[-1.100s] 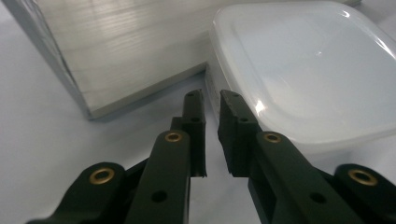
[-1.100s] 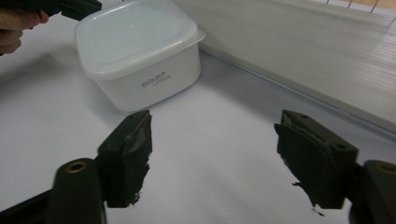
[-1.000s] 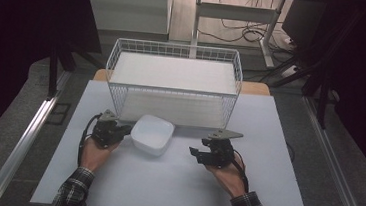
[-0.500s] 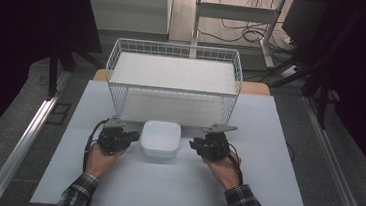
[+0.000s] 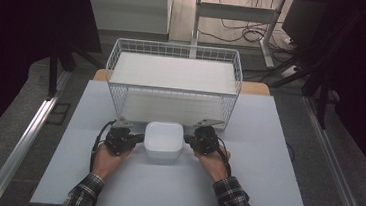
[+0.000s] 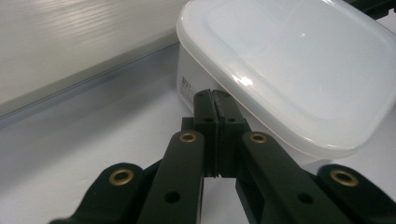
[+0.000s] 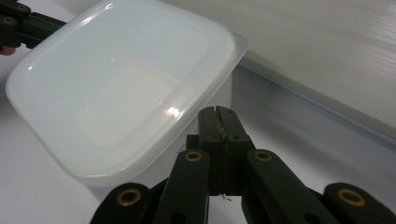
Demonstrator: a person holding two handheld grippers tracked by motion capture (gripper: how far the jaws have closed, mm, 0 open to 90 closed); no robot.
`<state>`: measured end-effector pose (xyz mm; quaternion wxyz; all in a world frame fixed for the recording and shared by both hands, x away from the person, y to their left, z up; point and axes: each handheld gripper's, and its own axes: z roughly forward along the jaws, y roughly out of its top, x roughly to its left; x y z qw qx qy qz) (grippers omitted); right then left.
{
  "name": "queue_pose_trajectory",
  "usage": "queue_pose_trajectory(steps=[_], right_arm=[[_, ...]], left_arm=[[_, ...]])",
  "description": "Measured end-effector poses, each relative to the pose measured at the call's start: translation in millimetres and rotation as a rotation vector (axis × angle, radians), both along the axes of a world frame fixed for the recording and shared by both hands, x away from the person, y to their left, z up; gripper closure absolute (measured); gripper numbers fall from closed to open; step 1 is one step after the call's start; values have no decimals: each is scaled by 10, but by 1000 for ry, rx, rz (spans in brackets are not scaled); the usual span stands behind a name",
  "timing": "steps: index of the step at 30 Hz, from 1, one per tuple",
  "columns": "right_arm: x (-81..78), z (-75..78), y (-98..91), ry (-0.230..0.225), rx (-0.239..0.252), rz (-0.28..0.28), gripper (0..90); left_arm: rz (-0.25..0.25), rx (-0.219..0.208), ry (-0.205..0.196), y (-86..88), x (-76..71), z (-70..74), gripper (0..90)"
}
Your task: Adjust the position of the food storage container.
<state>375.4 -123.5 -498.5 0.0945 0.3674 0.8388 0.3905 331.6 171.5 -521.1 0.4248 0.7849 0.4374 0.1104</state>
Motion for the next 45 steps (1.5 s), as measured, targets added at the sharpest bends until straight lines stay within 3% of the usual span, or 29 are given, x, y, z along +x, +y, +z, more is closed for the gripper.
queue_pose_trajectory(steps=[5, 8, 11, 19, 24, 35, 38, 41, 45], right_arm=[[-60, 0, -78, 9, 0, -2, 889], [-183, -5, -156, 13, -25, 9, 890], [-252, 5, -197, 20, -29, 15, 890], [-508, 22, -286, 32, -41, 45, 890], [-673, 62, -342, 14, -52, 47, 890], [-772, 32, -423, 31, -46, 48, 889], [-785, 50, -448, 19, -48, 51, 884], [-791, 68, -485, 9, -30, 49, 849], [-823, 96, -600, -16, -20, 38, 712]], left_arm=[[-27, -7, 12, -75, -51, 9, 899], [-56, 22, 5, -166, -152, 33, 899], [-66, 17, 13, -187, -191, 35, 900], [-86, 6, 44, -235, -441, 44, 900], [-113, 0, 54, -296, -592, 44, 900], [-129, -7, 54, -318, -614, 40, 899], [-111, 13, 39, -270, -636, 57, 895], [-98, 8, 32, -207, -657, 65, 836], [-93, -1, 22, -88, -756, 76, 685]])
